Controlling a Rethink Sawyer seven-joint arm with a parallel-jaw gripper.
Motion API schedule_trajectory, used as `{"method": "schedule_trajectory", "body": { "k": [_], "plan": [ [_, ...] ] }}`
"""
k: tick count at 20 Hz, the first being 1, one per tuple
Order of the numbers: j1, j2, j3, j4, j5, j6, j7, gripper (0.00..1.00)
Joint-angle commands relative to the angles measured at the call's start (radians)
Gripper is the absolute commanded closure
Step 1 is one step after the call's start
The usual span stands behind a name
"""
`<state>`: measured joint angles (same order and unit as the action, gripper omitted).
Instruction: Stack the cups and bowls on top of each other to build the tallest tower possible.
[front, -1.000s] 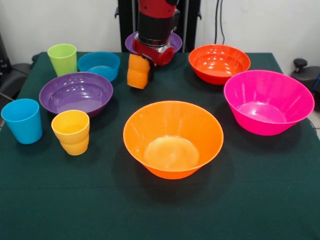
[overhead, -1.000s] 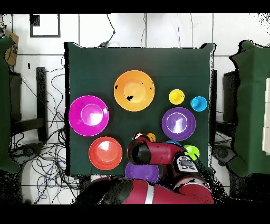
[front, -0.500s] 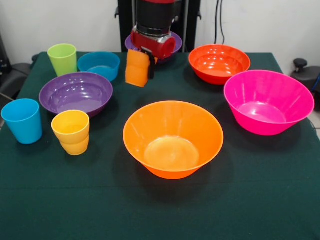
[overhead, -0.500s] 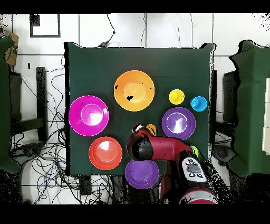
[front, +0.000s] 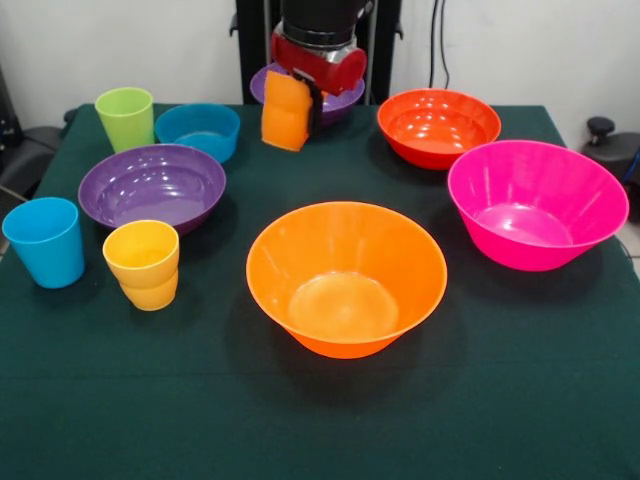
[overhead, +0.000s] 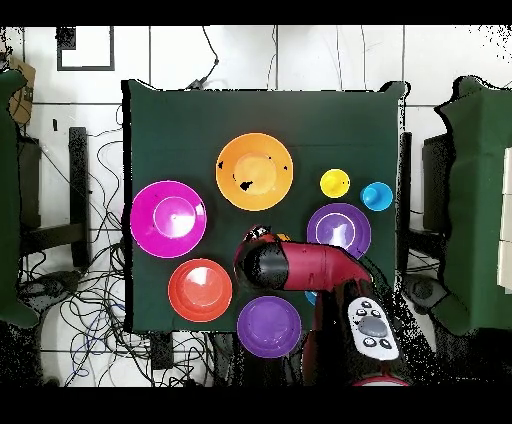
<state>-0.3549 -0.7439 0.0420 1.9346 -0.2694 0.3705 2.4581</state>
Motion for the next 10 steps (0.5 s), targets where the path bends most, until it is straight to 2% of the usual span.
{"method": "schedule_trajectory", "body": {
  "k": [1,10],
  "plan": [
    [0.018,-0.015,0.125,-0.147,0.065,0.22,-0.052,1.0],
    [0.06,0.033,0.115,-0.303,0.087,0.341,-0.006,1.0]
  ]
}}
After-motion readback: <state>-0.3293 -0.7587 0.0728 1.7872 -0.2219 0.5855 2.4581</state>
